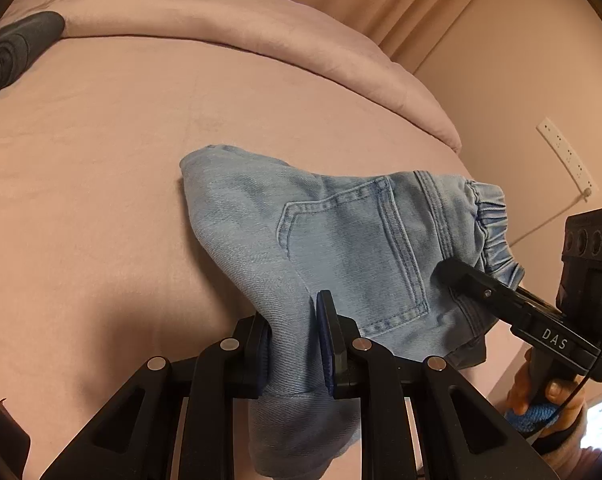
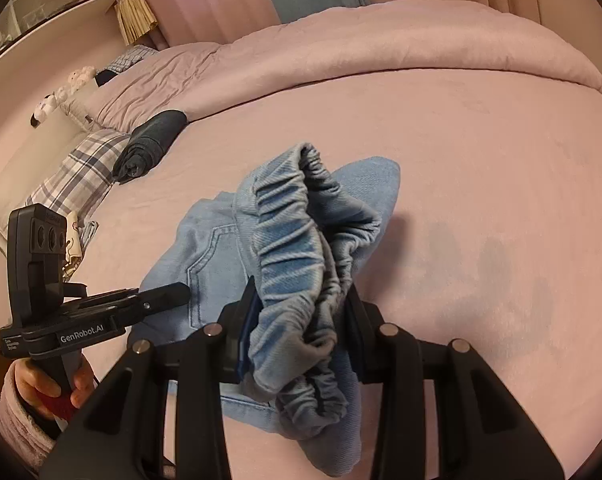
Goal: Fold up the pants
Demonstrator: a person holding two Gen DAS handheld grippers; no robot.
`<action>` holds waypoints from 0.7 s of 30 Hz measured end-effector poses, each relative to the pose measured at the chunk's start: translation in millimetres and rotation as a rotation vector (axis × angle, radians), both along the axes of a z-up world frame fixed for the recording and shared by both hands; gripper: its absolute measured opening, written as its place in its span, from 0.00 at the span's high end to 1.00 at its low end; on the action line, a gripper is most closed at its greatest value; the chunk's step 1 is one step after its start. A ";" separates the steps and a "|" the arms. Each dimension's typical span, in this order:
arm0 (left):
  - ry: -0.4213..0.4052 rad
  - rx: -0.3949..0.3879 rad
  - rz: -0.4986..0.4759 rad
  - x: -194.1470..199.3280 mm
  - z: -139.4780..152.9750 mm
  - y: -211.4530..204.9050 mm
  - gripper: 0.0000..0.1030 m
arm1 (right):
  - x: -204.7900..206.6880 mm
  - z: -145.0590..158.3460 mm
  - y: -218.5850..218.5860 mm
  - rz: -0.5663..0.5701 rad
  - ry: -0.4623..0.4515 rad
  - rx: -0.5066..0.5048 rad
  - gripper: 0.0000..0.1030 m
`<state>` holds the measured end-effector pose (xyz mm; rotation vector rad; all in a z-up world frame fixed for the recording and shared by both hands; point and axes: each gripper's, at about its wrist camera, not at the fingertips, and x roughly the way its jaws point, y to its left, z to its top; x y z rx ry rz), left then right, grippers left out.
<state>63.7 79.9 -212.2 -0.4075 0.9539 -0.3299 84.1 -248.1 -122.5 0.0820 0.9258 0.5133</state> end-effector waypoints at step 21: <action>0.173 -0.065 -0.003 14.9 -23.8 -2.7 0.39 | 11.3 -19.2 -15.2 -0.025 0.126 0.078 0.59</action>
